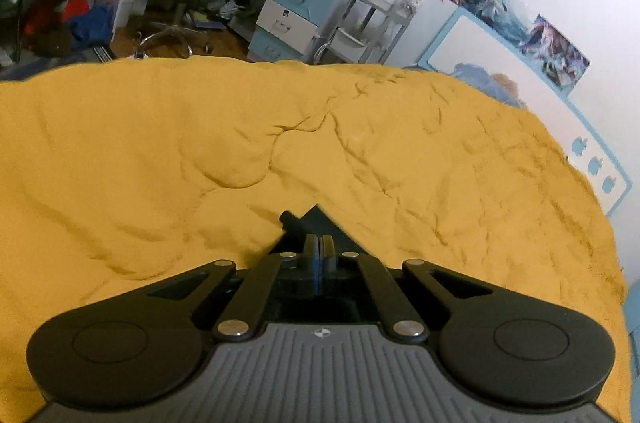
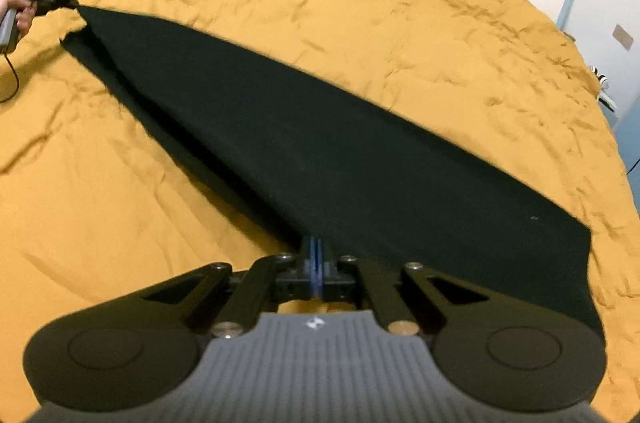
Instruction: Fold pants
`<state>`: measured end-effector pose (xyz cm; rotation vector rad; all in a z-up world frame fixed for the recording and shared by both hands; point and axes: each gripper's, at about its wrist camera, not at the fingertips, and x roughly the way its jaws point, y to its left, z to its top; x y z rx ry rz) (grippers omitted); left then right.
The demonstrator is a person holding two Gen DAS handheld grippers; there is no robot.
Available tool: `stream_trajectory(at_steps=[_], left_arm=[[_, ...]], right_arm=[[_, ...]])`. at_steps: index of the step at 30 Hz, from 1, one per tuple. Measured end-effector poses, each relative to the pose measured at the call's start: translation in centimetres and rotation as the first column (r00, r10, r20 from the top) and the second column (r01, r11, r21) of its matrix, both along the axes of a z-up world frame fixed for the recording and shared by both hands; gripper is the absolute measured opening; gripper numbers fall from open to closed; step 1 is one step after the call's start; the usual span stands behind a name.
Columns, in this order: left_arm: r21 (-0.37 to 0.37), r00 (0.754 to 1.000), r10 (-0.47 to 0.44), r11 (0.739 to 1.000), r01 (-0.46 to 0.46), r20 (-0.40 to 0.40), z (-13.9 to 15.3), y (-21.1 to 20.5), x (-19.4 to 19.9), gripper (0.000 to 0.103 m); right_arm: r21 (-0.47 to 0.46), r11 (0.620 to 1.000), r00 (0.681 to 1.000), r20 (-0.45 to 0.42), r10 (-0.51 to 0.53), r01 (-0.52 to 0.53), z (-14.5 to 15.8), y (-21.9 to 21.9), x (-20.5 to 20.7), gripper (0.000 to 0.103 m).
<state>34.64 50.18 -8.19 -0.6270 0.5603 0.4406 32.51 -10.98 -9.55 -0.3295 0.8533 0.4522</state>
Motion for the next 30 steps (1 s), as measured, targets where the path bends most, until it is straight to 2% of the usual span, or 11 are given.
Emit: stream_trajectory(at_steps=[2, 6, 12, 14, 15, 17, 18, 19, 22, 25, 30], left_arm=[[0.027, 0.999, -0.01, 1.0, 0.011, -0.049, -1.0, -0.1, -0.3, 0.0], [0.011, 0.995, 0.007, 1.0, -0.006, -0.096, -3.1, 0.1, -0.8, 0.0], [-0.031, 0.994, 0.0, 1.0, -0.004, -0.112, -3.7, 0.6, -0.8, 0.002], [-0.052, 0.993, 0.034, 0.998, -0.04, -0.111, -3.9, 0.6, -1.5, 0.024], [-0.069, 0.993, 0.057, 0.996, -0.064, -0.1, -3.9, 0.6, -2.1, 0.03], [-0.138, 0.993, 0.099, 0.985, -0.107, -0.06, -4.0, 0.7, -3.7, 0.054], [-0.181, 0.994, 0.109, 0.977, -0.113, -0.032, -4.2, 0.7, -4.5, 0.057], [-0.226, 0.994, 0.107, 0.968, -0.108, -0.013, -4.6, 0.6, -4.9, 0.058], [-0.334, 0.994, 0.107, 0.937, -0.101, 0.001, -5.8, 0.6, -4.8, 0.058], [-0.381, 0.99, 0.138, 0.917, -0.117, 0.027, -7.2, 0.7, -4.0, 0.056], [-0.393, 0.977, 0.208, 0.902, -0.176, 0.041, -8.7, 1.0, -3.4, 0.018]], right_arm=[[-0.008, 1.0, 0.999, -0.036, 0.01, -0.01, -0.7, 0.0, -0.2, 0.0], [-0.026, 1.0, 0.994, -0.108, 0.004, -0.007, -3.2, 0.1, -0.3, 0.0], [-0.027, 1.0, 0.99, -0.14, -0.003, -0.001, -3.8, 0.5, 0.3, 0.0], [-0.023, 1.0, 0.988, -0.154, 0.001, -0.005, -3.9, 0.7, 0.3, 0.004], [-0.018, 1.0, 0.988, -0.154, 0.001, -0.004, -3.8, 0.7, 0.2, 0.005], [0.006, 1.0, 0.989, -0.15, 0.003, -0.002, -3.3, 0.5, 0.1, 0.016], [0.027, 1.0, 0.989, -0.148, -0.001, 0.005, -3.0, 0.3, 0.2, 0.025], [0.042, 0.999, 0.989, -0.147, -0.005, 0.011, -2.7, 0.2, 0.2, 0.026], [0.069, 0.997, 0.992, -0.121, -0.035, 0.043, -1.8, -0.5, 0.3, 0.026], [0.09, 0.991, 0.991, -0.1, -0.093, 0.103, -1.0, -2.0, 0.3, 0.024], [0.086, 0.97, 0.972, -0.093, -0.217, 0.225, -1.2, -5.2, 1.4, 0.019]])
